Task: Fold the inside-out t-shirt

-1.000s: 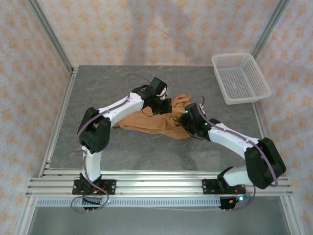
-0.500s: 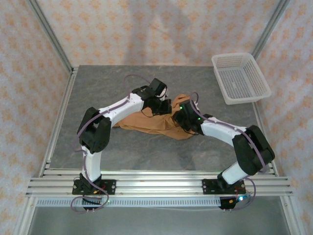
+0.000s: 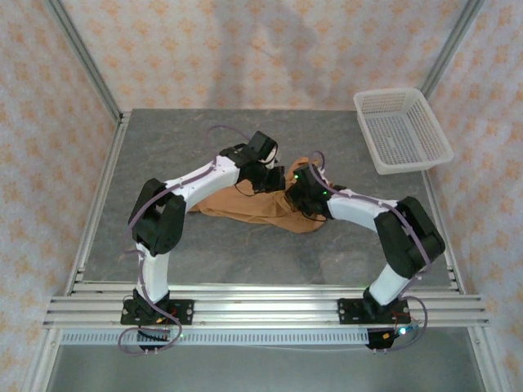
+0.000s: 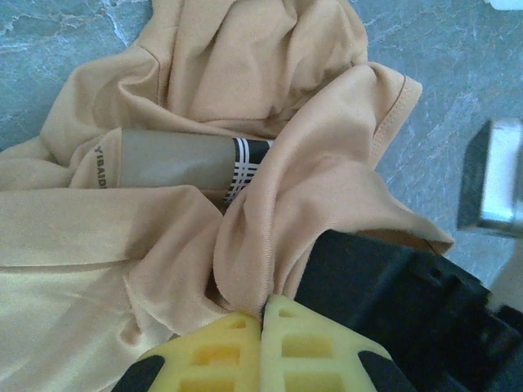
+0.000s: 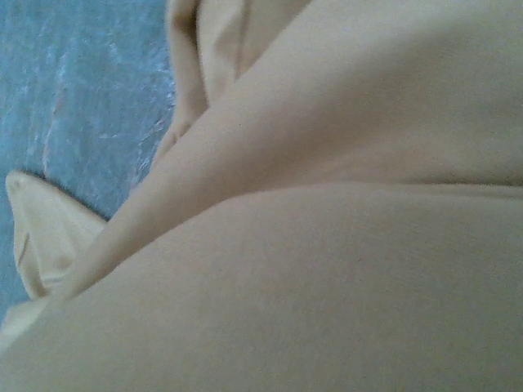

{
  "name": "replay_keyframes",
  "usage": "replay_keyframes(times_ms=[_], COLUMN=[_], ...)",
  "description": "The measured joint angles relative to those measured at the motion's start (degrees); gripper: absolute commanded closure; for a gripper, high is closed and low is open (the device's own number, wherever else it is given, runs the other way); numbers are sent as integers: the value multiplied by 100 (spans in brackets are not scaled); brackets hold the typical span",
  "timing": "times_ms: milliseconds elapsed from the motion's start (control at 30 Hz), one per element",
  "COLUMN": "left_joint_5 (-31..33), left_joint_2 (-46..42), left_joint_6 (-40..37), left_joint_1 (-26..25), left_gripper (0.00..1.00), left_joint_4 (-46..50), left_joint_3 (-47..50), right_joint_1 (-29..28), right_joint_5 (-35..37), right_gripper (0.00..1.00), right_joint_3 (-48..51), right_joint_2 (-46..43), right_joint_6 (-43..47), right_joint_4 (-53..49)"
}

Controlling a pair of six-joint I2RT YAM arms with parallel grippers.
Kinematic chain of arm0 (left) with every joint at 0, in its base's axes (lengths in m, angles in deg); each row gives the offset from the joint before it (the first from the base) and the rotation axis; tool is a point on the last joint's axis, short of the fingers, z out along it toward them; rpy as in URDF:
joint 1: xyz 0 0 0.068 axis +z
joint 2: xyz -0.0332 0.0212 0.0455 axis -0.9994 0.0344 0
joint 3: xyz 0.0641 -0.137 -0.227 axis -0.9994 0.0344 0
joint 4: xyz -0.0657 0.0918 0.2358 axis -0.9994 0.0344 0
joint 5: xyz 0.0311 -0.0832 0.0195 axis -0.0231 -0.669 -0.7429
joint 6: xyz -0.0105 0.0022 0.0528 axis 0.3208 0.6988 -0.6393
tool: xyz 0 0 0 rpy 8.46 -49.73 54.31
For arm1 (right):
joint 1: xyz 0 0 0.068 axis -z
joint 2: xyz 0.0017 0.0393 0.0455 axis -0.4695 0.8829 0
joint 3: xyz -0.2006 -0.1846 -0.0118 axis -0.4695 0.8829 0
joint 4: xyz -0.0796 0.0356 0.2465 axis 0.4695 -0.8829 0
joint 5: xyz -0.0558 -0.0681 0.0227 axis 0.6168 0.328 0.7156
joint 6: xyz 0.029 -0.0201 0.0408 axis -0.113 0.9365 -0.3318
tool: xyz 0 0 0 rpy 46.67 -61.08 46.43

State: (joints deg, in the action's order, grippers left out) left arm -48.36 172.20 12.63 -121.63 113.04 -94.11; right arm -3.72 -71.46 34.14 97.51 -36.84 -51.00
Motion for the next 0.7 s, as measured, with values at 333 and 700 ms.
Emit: replay_keyframes(times_ms=[333, 700], left_joint_5=[-4, -295], left_joint_2=[4, 745], left_joint_6=[0, 374], left_joint_1=[225, 315], left_gripper=[100, 100], left_joint_4=[7, -382], left_joint_3=[-61, -901], right_joint_1=[28, 293], right_joint_5=[42, -820], right_gripper=[100, 100], right_joint_3=[-57, 673], right_joint_2=[-1543, -4225], right_joint_6=[485, 1287], right_joint_4=[-1062, -1615])
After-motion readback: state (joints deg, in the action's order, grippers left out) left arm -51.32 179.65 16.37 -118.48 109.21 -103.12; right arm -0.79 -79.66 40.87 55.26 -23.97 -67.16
